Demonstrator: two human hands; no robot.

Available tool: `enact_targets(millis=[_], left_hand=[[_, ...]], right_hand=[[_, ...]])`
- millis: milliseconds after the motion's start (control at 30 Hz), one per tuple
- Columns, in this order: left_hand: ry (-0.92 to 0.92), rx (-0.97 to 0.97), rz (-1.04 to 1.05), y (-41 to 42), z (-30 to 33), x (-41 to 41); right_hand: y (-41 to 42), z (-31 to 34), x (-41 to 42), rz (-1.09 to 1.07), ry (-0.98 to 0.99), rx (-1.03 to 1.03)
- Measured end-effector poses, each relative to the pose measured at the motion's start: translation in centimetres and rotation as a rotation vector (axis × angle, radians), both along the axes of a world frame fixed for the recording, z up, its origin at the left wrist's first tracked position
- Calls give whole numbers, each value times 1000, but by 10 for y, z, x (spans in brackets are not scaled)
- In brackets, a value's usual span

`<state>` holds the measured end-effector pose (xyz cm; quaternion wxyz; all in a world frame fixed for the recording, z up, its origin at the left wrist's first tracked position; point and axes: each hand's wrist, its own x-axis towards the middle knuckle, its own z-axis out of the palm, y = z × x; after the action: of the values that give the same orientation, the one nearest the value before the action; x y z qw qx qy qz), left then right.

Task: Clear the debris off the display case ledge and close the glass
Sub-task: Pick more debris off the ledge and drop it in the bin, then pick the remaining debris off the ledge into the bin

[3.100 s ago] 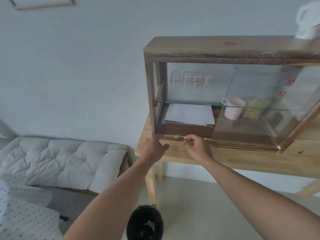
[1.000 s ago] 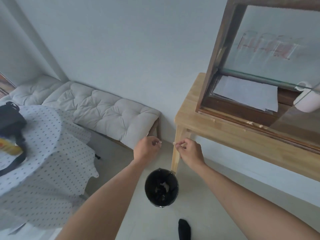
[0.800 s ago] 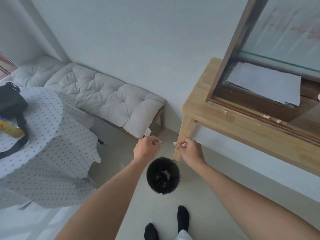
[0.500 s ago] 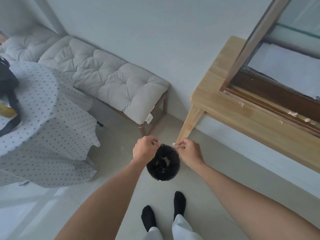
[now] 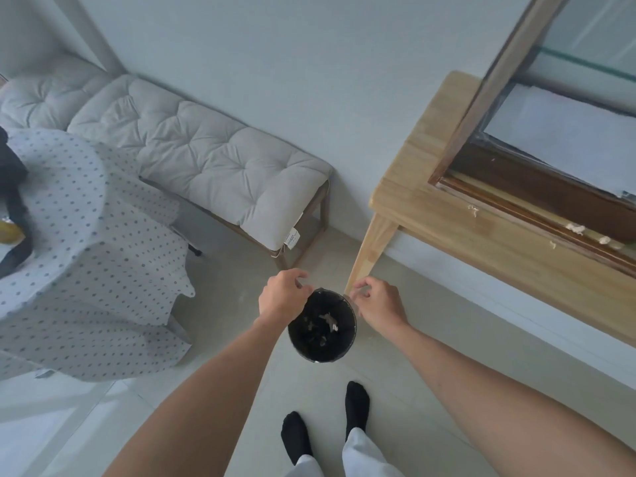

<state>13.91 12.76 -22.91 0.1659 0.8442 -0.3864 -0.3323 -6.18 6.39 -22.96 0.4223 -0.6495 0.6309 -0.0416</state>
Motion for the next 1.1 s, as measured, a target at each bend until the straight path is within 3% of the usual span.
enact_targets(millis=[600, 1100], left_hand=[[-72, -311, -177, -34, 130, -18], [-65, -440, -421, -99, 202, -110]], right_hand=[[0, 132, -39, -200, -152, -253], [-26, 196, -134, -462, -168, -444]])
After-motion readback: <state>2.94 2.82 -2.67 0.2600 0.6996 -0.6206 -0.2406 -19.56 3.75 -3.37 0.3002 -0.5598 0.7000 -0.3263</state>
